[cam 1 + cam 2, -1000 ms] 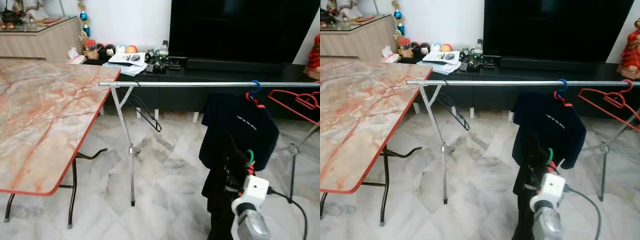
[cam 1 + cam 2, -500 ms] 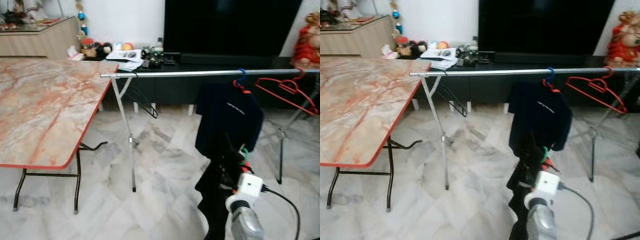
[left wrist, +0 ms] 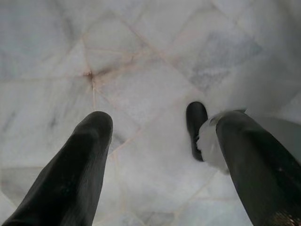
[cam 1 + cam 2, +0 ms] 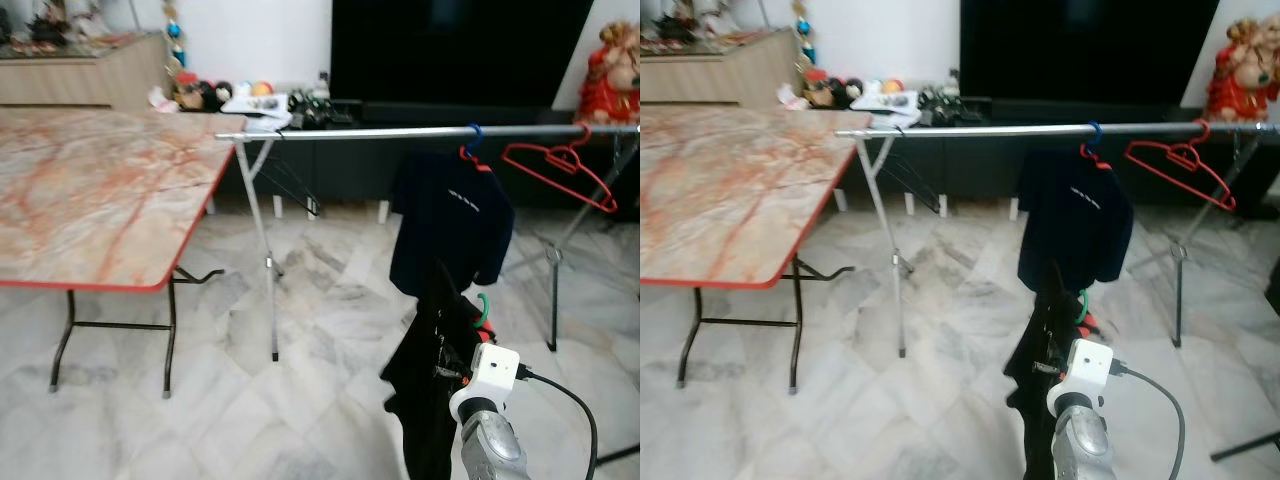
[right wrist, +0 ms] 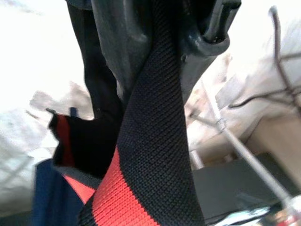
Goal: Hang hanger
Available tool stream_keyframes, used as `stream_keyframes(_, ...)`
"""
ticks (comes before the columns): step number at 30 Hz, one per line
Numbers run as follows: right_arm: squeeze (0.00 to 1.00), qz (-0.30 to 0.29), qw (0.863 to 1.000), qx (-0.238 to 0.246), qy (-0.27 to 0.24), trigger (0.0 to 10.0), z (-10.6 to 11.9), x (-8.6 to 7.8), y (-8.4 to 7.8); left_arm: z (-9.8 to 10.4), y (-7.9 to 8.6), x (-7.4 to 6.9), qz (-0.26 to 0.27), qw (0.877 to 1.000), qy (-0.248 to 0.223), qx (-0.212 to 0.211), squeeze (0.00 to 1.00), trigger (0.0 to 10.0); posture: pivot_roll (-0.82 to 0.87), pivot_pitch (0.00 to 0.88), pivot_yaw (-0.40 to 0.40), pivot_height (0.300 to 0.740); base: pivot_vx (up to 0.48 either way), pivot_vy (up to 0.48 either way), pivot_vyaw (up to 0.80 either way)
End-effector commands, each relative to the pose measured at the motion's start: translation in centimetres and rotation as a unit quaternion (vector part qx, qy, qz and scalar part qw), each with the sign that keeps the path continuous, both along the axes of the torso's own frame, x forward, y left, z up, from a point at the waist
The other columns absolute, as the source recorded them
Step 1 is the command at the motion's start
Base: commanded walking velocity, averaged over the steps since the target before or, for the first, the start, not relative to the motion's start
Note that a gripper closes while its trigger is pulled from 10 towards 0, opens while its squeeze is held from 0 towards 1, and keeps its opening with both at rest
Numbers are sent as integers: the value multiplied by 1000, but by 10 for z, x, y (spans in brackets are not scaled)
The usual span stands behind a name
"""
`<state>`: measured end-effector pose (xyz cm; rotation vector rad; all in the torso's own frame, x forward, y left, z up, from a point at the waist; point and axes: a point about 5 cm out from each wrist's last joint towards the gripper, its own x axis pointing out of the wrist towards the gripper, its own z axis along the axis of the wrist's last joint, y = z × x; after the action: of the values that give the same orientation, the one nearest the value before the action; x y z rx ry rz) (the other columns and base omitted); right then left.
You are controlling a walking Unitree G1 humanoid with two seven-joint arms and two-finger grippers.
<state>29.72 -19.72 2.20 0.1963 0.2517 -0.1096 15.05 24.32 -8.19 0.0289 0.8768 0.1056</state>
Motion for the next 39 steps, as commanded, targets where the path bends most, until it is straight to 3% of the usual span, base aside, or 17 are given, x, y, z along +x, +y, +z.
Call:
stream_keyframes(1,0,1,1000,-5,-8,10000,3,1,-3,-5,-5,-10,-7,1000,20,-5,0,10000,32,0,15,740,-270,0,0)
stream_keyframes(6,0,-3,1000,-11,-1,10000,1,-3,-10,-5,-5,-9,-9,1000,17,-8,0,10000,18,0,6,740,-271,0,0)
stream_keyframes(17,0,-13,1000,-16,-2,10000,2,-7,-21,-2,16,-18,2,1000,27,-2,0,10000,27,0,13,740,-218,0,0)
stream_keyframes(28,0,-48,998,-37,18,10000,-5,-25,-57,-11,7,-37,-3,998,59,2,0,10000,23,54,26,740,0,0,0)
stream_keyframes(35,0,-43,997,-61,37,10000,-6,-34,-78,-12,13,-49,11,998,54,3,0,10000,23,61,11,740,0,0,0)
stream_keyframes(39,0,-53,995,-71,34,10000,0,-31,-87,-7,16,-41,-7,999,33,12,0,10000,23,79,12,740,0,0,0)
